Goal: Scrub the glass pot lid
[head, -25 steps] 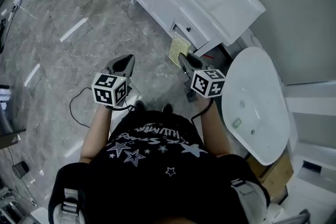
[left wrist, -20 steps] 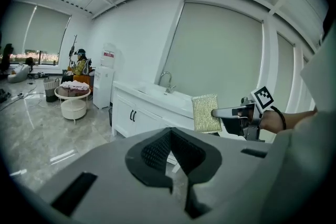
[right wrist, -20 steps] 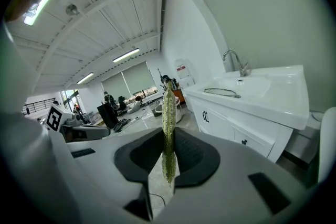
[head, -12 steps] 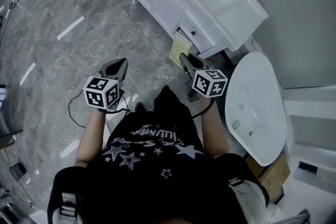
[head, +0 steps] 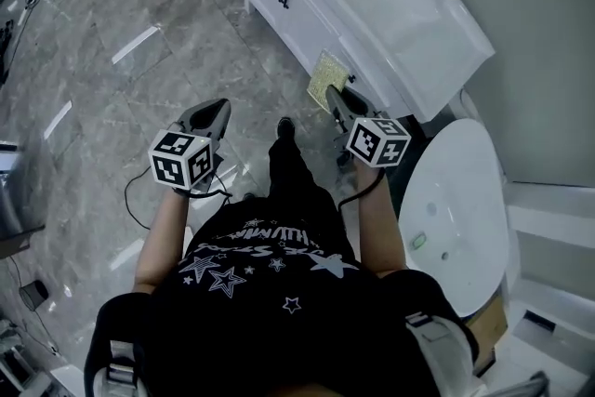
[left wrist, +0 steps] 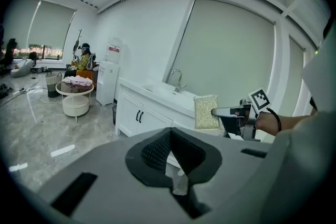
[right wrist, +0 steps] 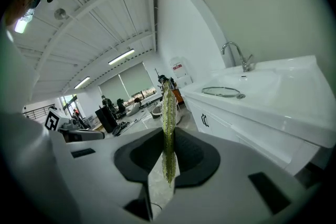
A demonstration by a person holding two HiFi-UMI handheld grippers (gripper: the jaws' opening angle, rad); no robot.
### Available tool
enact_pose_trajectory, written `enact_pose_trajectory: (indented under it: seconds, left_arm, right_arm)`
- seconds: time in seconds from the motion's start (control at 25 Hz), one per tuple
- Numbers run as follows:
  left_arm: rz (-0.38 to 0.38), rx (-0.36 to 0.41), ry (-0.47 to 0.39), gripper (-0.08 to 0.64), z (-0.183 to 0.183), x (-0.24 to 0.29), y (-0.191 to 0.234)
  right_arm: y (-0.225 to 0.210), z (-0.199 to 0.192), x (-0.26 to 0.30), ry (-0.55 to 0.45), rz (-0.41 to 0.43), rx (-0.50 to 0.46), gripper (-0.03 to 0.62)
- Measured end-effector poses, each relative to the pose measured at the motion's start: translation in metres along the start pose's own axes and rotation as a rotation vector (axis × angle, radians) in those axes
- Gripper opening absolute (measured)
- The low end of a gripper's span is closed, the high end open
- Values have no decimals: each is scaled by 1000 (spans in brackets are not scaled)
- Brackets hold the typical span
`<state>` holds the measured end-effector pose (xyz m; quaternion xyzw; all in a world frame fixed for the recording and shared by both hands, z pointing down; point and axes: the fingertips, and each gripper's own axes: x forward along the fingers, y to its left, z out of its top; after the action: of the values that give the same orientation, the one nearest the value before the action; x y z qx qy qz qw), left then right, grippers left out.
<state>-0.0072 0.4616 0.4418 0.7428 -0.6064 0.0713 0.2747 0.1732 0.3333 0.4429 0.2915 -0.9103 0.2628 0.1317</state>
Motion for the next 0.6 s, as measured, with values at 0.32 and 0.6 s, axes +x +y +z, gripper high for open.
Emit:
enact_pose_trajectory:
  seconds: [0.32, 0.6]
  left_arm:
    - [-3, -12, 32, 8, 54, 116, 23]
    - [0, -7, 60, 8, 92, 180, 28]
  right_arm:
    - [-86, 53, 72, 5, 16, 48, 63]
    - [-139, 97, 112, 7, 27, 77, 63]
